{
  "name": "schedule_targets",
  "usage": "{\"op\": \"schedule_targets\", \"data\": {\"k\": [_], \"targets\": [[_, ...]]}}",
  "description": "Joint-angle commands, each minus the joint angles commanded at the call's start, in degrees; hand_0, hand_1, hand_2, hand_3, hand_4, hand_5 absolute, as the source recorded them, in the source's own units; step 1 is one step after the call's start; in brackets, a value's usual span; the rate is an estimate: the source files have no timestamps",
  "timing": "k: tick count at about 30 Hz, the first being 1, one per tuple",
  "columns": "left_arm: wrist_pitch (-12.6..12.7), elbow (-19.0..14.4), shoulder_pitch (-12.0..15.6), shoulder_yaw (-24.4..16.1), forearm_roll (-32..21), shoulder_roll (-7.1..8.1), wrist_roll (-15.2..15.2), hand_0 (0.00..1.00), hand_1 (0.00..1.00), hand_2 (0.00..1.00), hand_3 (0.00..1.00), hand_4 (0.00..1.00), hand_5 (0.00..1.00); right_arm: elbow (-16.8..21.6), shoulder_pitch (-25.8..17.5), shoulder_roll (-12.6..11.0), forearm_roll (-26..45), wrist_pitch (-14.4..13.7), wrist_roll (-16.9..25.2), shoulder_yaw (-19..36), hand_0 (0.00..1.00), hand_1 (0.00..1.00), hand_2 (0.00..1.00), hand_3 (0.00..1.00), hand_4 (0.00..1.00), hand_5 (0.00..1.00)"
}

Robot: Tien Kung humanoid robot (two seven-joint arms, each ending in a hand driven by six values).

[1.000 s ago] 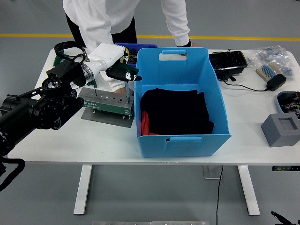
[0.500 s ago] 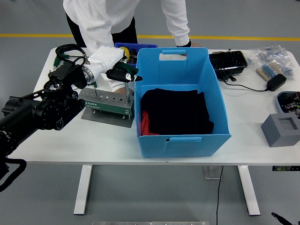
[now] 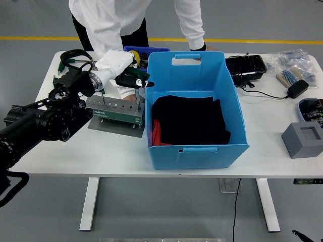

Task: Lift tool from toolbox,place it in box,lift tool from toolbox,place it in box

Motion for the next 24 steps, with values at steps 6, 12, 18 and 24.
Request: {"op": "schedule_targets", "data": {"k": [6, 12, 18, 24], "targets": [[-0.4, -0.6, -0.3, -0.4, 0.2, 0.1, 0.2, 0.124, 0.002, 0.004, 0.025, 0.998, 0.85, 0.0, 0.0, -0.1, 1.5, 0.0, 0.5, -1.2, 0.665, 0.682, 0.739, 0.584, 0.84, 0.697], [-1.2, -1.7, -0.8, -1.2, 1.2, 0.38, 0.1, 0.116, 0.002, 0.002, 0.019, 0.998, 0.86, -0.1, -0.2, -0.1, 2.2, -0.1, 0.8, -1.7, 0.663, 0.677, 0.738, 0.582, 0.838, 0.696], [-1.3, -3.3, -1.2, -2.0, 2.1, 0.99, -0.1, 0.112, 0.002, 0.002, 0.013, 0.998, 0.855, -0.1, -0.3, -0.2, 1.9, -0.1, 0.7, -1.4, 0.661, 0.677, 0.736, 0.582, 0.837, 0.695], [-1.9, -4.8, -1.5, -2.2, 2.8, 1.71, -0.3, 0.111, 0.002, 0.002, 0.011, 0.998, 0.843, -0.1, -0.4, -0.2, 1.9, -0.1, 0.7, -1.3, 0.663, 0.675, 0.736, 0.582, 0.836, 0.694]]}}
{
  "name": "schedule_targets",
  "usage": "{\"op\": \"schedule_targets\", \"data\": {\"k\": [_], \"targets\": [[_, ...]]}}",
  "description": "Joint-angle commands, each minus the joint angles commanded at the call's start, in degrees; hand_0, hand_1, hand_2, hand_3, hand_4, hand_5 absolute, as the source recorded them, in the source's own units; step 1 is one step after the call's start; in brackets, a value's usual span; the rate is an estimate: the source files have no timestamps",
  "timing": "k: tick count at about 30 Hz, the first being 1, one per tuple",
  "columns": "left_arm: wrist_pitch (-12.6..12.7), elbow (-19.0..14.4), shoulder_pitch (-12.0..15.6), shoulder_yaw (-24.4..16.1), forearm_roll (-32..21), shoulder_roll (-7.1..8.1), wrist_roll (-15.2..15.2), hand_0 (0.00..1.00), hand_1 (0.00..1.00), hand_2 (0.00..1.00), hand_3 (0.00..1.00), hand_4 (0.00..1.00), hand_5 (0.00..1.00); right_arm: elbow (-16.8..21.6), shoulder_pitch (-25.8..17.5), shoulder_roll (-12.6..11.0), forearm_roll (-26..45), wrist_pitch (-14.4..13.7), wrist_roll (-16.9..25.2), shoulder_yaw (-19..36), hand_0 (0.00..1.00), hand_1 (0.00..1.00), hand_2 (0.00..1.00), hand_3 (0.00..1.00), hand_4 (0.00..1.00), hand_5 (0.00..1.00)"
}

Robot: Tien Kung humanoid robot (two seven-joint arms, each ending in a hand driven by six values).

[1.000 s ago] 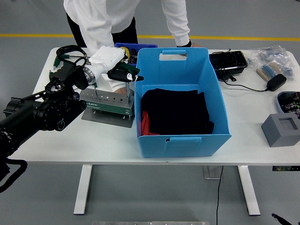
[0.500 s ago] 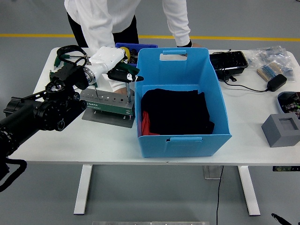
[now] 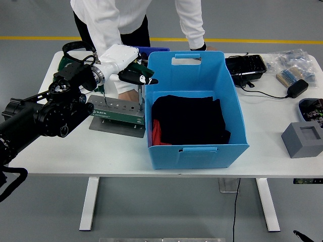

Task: Lift tool from toolbox,place it in box,lift tool from toolbox,place it in box

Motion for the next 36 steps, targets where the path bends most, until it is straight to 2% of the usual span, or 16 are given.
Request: {"op": "schedule_targets", "data": {"k": [10, 11, 14, 26, 36], "targets": [[-0.7, -2.6, -0.6, -0.7, 1.5, 1.38, 0.2, 0.111, 0.002, 0.002, 0.008, 0.998, 0.805, -0.1, -0.4, 0.1, -0.3, 0.0, -0.1, 0.4, 0.658, 0.675, 0.735, 0.58, 0.836, 0.693], [-0.7, -2.7, -0.6, -0.8, 1.7, 1.47, 0.2, 0.106, 0.002, 0.002, 0.005, 0.994, 0.75, -0.1, -0.4, 0.1, -0.4, 0.0, -0.2, 0.5, 0.657, 0.673, 0.734, 0.58, 0.836, 0.693], [-0.9, -3.6, -0.8, -1.2, 2.0, 1.88, 0.3, 0.106, 0.002, 0.002, 0.005, 0.994, 0.75, -0.1, -0.6, 0.2, -0.5, 0.0, -0.2, 0.6, 0.657, 0.673, 0.734, 0.58, 0.836, 0.693], [-4.5, -8.3, -2.8, -3.7, 2.0, 4.54, 1.1, 0.104, 0.002, 0.002, 0.005, 0.97, 0.73, -0.2, -1.1, 0.4, -0.8, 0.0, -0.3, 1.2, 0.656, 0.671, 0.735, 0.58, 0.835, 0.692], [-6.7, -10.0, -4.9, -3.7, 2.1, 6.03, 1.6, 0.099, 0.002, 0.002, 0.007, 0.967, 0.728, -0.3, -1.3, 0.5, -1.2, 0.0, -0.4, 1.5, 0.655, 0.671, 0.735, 0.579, 0.835, 0.692]]}}
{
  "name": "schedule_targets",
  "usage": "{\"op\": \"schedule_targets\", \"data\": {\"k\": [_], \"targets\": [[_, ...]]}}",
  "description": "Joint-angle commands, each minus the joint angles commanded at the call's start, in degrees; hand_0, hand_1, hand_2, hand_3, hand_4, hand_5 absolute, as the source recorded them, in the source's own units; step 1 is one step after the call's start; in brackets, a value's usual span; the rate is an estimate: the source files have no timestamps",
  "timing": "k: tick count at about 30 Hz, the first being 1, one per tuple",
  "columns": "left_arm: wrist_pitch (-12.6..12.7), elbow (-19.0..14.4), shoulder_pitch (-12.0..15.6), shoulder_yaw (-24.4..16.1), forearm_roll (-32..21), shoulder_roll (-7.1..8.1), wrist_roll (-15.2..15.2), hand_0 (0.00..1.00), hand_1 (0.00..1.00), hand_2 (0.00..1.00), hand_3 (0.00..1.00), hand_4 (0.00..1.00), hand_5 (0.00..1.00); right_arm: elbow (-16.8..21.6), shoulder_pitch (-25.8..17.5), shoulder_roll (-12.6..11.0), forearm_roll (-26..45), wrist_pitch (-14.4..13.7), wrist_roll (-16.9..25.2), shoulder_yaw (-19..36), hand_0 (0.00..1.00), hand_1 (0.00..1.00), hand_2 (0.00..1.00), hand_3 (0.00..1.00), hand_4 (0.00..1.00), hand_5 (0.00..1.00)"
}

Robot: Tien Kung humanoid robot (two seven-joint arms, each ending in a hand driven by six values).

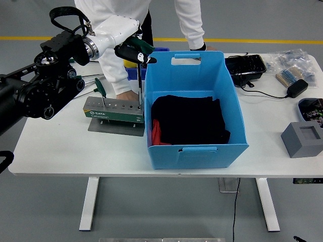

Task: Lift tool from toolbox,place it in box,lift tool from toolbox,place it in box

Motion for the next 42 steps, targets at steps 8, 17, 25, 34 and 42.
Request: {"op": "schedule_targets", "data": {"k": [8, 17, 25, 34, 42], "targets": [[-1.4, -2.4, -2.1, 0.0, -0.1, 1.01, 0.6, 0.098, 0.002, 0.002, 0.007, 0.952, 0.71, -0.1, -0.4, 0.1, -0.4, 0.0, -0.1, 0.4, 0.655, 0.67, 0.735, 0.579, 0.835, 0.691], [-2.7, -4.3, -4.0, -1.0, -1.0, 2.01, 1.3, 0.098, 0.002, 0.002, 0.007, 0.941, 0.703, -0.1, -1.0, 0.3, -1.3, 0.0, -0.4, 1.2, 0.654, 0.67, 0.734, 0.579, 0.835, 0.69], [-3.2, -4.0, -6.0, -3.3, -1.6, 1.76, 1.5, 0.098, 0.002, 0.002, 0.007, 0.94, 0.701, 0.0, -1.1, 0.4, -2.6, 0.0, -0.6, 2.0, 0.653, 0.669, 0.734, 0.579, 0.834, 0.691], [-3.2, -4.8, -7.9, -4.4, -2.3, 0.08, 2.0, 0.098, 0.002, 0.002, 0.009, 0.938, 0.701, 0.0, -1.2, 0.3, -3.1, 0.0, -0.7, 2.3, 0.652, 0.67, 0.734, 0.578, 0.834, 0.692], [-2.8, -2.0, -8.6, 1.6, -4.9, -4.85, 2.0, 0.097, 0.002, 0.002, 0.008, 0.931, 0.713, 0.1, -0.4, 0.2, -3.4, 0.0, -0.8, 2.2, 0.654, 0.669, 0.733, 0.577, 0.834, 0.692]]}}
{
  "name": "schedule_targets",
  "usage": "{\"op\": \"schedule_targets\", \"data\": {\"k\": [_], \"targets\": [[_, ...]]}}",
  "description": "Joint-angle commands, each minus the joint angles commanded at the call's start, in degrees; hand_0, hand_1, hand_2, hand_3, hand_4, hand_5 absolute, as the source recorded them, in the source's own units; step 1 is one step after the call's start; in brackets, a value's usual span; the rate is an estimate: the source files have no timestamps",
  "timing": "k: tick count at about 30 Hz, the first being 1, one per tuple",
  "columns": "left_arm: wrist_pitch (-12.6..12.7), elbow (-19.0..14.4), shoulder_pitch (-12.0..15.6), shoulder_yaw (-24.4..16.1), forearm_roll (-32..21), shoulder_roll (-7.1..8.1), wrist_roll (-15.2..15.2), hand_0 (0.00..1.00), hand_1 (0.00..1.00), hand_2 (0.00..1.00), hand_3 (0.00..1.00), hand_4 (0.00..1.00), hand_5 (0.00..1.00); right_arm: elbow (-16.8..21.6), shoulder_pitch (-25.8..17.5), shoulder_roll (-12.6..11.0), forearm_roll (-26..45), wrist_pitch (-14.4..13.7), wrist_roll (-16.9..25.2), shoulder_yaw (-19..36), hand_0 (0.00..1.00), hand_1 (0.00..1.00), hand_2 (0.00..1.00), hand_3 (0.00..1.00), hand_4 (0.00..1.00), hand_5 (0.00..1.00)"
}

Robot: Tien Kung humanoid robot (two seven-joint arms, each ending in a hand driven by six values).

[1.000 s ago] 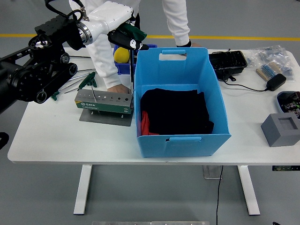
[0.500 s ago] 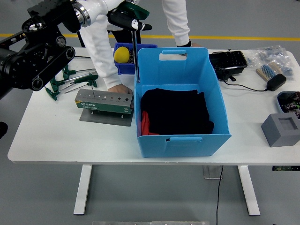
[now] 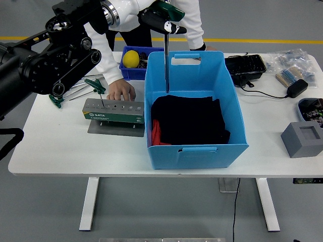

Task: Lift tool from toolbox,place it in box,lift tool from toolbox,place it in box

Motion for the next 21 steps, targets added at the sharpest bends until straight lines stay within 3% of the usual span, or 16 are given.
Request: {"op": "schedule_targets", "data": {"k": [6, 14, 21], "targets": [[0.4, 2.1, 0.7, 2.9, -3.5, -3.17, 0.3, 0.097, 0.002, 0.002, 0.01, 0.93, 0.715, 0.1, 0.7, -0.2, 0.5, -0.1, 0.1, -0.5, 0.653, 0.669, 0.733, 0.577, 0.834, 0.692], [0.5, 1.5, 2.1, 7.7, -10.5, -5.58, 1.2, 0.096, 0.002, 0.002, 0.009, 0.93, 0.716, 0.1, 1.0, -0.5, 1.5, -0.1, 0.4, -1.3, 0.653, 0.669, 0.732, 0.577, 0.834, 0.692], [-0.5, 2.2, 2.5, 15.1, -20.0, -7.65, 1.2, 0.096, 0.002, 0.002, 0.009, 0.931, 0.723, 0.2, 1.3, -0.8, 0.5, 0.1, 0.2, -1.0, 0.654, 0.666, 0.728, 0.577, 0.833, 0.691]]}}
